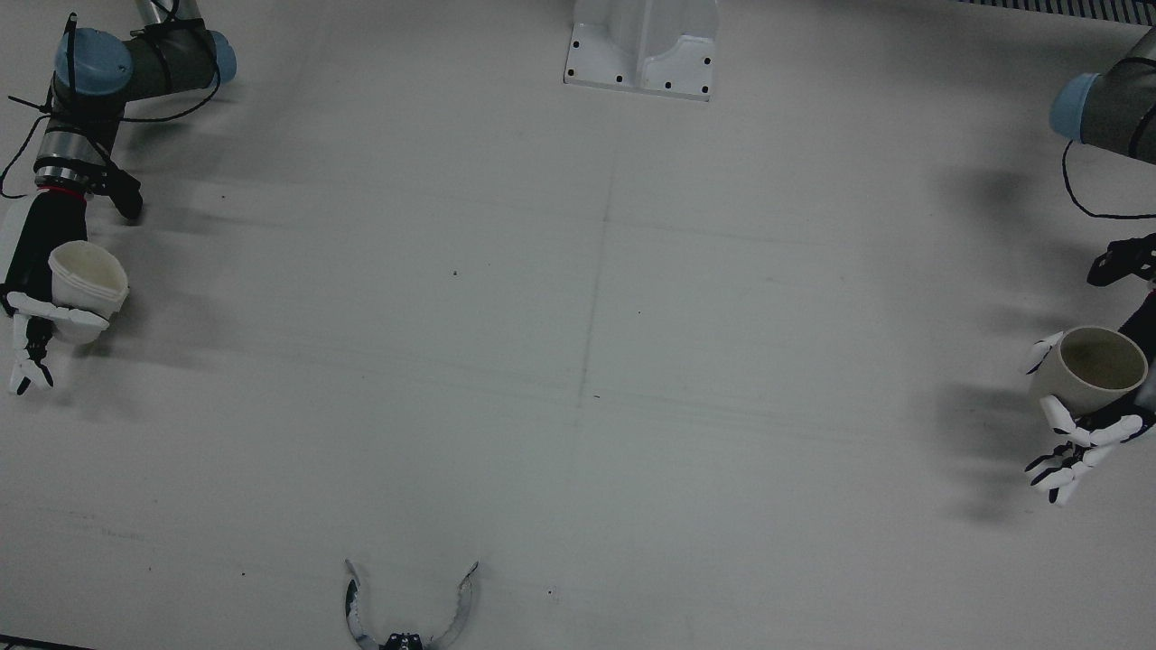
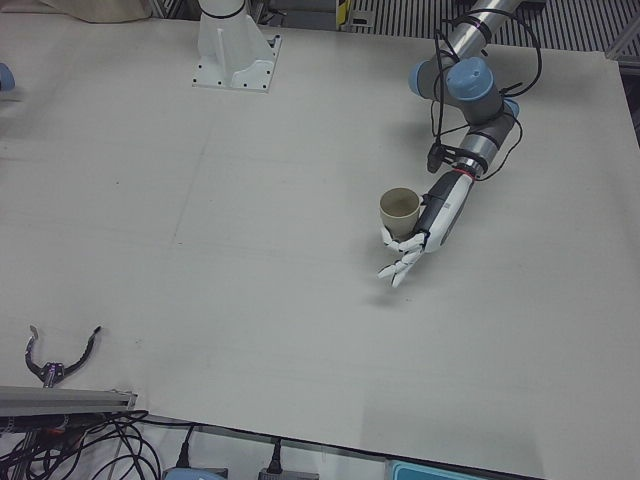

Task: Pour water
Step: 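Bring both cups toward the table center, raising the white cup above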

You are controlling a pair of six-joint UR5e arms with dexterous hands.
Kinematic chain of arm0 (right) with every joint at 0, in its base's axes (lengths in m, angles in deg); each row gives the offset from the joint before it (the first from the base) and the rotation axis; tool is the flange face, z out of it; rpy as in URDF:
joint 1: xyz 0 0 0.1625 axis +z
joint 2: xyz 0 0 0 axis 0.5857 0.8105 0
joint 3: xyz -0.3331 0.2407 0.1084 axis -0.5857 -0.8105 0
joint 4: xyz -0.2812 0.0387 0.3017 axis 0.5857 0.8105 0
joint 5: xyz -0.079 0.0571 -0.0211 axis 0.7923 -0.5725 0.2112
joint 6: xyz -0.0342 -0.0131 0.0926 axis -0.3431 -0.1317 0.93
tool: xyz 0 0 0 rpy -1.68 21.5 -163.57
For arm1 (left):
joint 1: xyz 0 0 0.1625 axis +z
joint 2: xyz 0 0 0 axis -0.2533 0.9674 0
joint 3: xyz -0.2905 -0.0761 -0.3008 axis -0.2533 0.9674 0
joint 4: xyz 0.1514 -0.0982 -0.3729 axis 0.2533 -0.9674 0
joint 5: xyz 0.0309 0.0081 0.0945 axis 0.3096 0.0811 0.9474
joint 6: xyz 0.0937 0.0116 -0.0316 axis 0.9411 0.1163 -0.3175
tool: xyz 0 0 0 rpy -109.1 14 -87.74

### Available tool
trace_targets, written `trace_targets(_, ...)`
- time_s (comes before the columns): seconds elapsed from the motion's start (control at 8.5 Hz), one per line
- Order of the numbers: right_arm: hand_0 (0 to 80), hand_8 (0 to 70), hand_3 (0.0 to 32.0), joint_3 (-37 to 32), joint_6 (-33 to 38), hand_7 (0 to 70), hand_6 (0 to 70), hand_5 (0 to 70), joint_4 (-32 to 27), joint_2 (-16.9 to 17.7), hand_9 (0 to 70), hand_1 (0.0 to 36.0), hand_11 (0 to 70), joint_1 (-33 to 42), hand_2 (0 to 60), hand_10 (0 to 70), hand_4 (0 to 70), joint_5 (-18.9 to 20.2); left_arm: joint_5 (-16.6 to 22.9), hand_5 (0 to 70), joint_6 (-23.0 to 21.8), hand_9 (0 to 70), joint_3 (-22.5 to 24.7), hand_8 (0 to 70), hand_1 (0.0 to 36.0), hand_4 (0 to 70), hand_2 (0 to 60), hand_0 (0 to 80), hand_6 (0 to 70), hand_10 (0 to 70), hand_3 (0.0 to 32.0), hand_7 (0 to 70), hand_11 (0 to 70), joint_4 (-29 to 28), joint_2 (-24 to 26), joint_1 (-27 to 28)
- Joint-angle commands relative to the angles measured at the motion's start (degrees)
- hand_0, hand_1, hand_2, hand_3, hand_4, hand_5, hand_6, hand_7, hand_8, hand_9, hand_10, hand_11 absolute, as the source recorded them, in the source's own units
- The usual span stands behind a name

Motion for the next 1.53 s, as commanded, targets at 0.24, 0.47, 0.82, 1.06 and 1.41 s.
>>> trace_targets(0.24, 80.0, 3.5, 0.0, 14.8, 2.1, 26.0, 18.7, 9.6, 8.9, 2.2, 3.8, 36.0, 0.0, 10.0, 42.6, 0.0, 70.0, 2.2, 14.6, 70.0, 3.3, 3.3, 1.8, 8.4, 36.0, 70.0, 60.0, 80.0, 17.6, 9.2, 0.0, 15.5, 16.3, 11.2, 15.3, -0.1)
trace_targets(0.47, 80.0, 3.1, 0.0, 20.8, 1.7, 27.7, 20.2, 10.0, 17.2, -1.2, 4.1, 36.0, 0.0, 12.4, 45.0, 0.0, 70.0, 5.2, 17.3, 70.0, 7.4, 3.9, 1.3, 9.2, 36.0, 70.0, 60.0, 80.0, 18.9, 9.6, 0.0, 16.4, 16.7, 16.0, 24.9, 0.3)
trace_targets(0.82, 80.0, 4.2, 0.0, 21.0, 1.9, 31.8, 24.1, 10.7, 23.0, -10.6, 4.9, 36.0, 0.0, 13.0, 47.4, 0.0, 70.0, 5.2, 16.7, 70.0, 11.1, 4.6, 1.2, 9.7, 36.0, 70.0, 60.0, 80.0, 19.4, 10.2, 0.0, 16.8, 17.5, 20.6, 32.5, 9.2)
trace_targets(1.06, 80.0, 4.3, 0.0, 24.9, 1.7, 34.9, 25.6, 11.0, 26.7, -12.6, 5.5, 36.0, 0.0, 11.8, 47.0, 0.0, 70.0, 3.8, 16.6, 70.0, 13.5, 4.6, -0.2, 9.7, 36.0, 70.0, 60.0, 80.0, 19.2, 10.0, 0.0, 16.8, 17.4, 22.6, 37.4, 13.7)
trace_targets(1.41, 80.0, 5.7, 0.0, 34.8, -1.4, 37.3, 25.2, 10.9, 29.3, -12.9, 6.0, 36.0, 0.0, 1.0, 47.3, 0.0, 70.0, -4.6, 15.7, 70.0, 13.5, 4.7, -4.3, 9.7, 36.0, 70.0, 60.0, 80.0, 19.5, 10.2, 0.0, 16.8, 17.6, 24.9, 44.2, 17.7)
